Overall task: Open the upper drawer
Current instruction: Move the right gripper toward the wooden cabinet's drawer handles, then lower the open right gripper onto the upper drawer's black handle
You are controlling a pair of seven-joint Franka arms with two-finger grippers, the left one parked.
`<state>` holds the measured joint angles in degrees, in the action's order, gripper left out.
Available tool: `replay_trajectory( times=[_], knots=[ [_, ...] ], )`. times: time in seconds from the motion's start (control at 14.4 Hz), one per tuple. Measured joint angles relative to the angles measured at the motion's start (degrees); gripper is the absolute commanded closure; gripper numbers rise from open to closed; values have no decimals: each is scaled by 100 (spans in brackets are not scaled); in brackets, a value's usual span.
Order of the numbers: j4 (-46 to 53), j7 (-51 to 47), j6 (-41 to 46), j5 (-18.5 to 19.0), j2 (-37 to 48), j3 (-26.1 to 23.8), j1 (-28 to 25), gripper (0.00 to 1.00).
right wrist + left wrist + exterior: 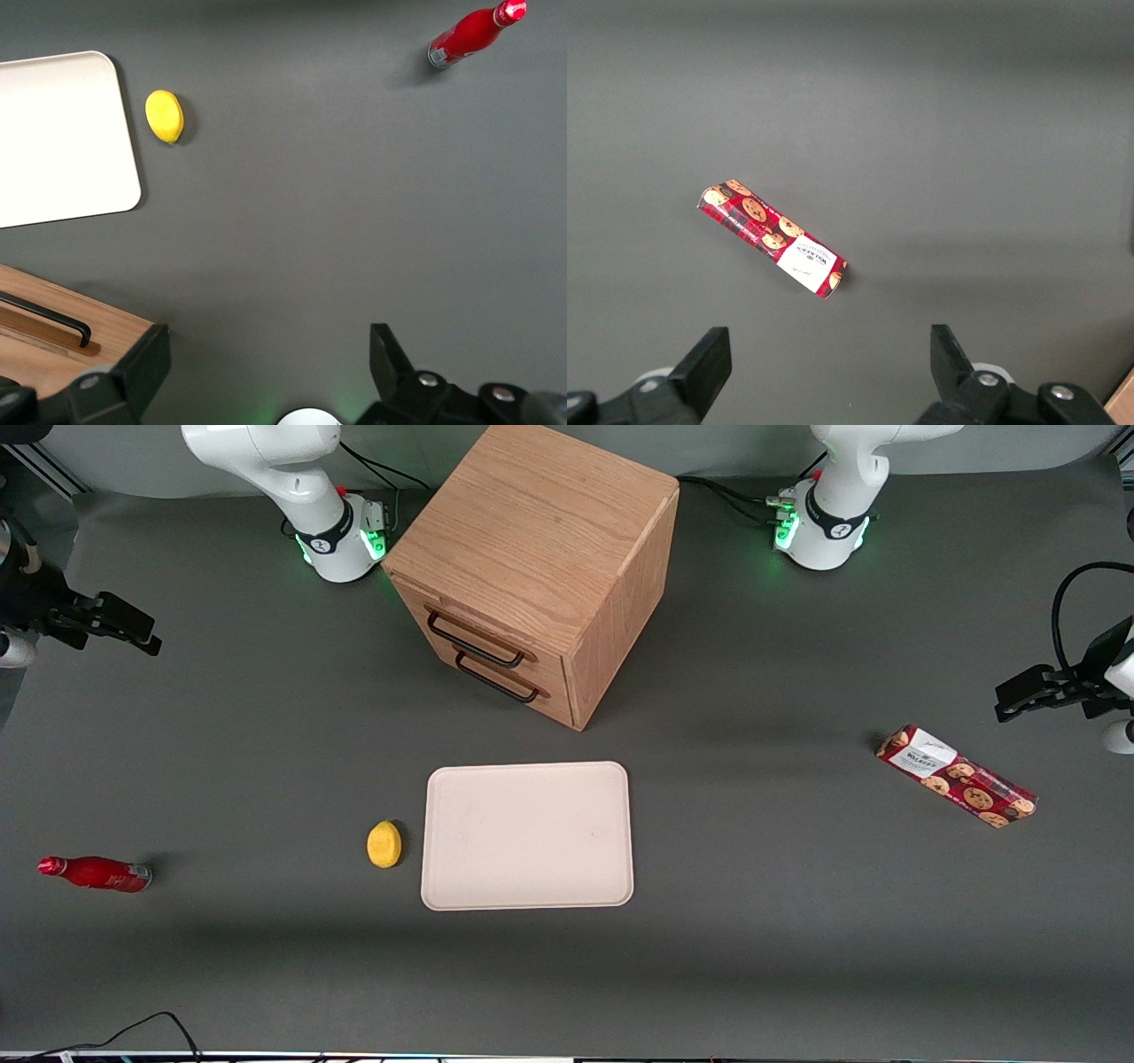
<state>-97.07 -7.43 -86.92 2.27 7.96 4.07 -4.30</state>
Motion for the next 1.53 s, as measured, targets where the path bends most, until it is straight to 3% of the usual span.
replay_trajectory(
  times=[0.63,0.77,0.97,1.11,1.25,1.53],
  knots=[
    [275,503,349,-77,17,-186,-51,0],
    [289,727,482,-339,19,-595,-50,0],
    [290,701,513,-560,18,-1780,-116,0],
    [277,653,513,-724,14,-2272,-145,0],
    [255,682,513,-797,-13,-2371,-142,0],
    [251,1393,486,-1333,-417,-2457,-128,0]
  ],
)
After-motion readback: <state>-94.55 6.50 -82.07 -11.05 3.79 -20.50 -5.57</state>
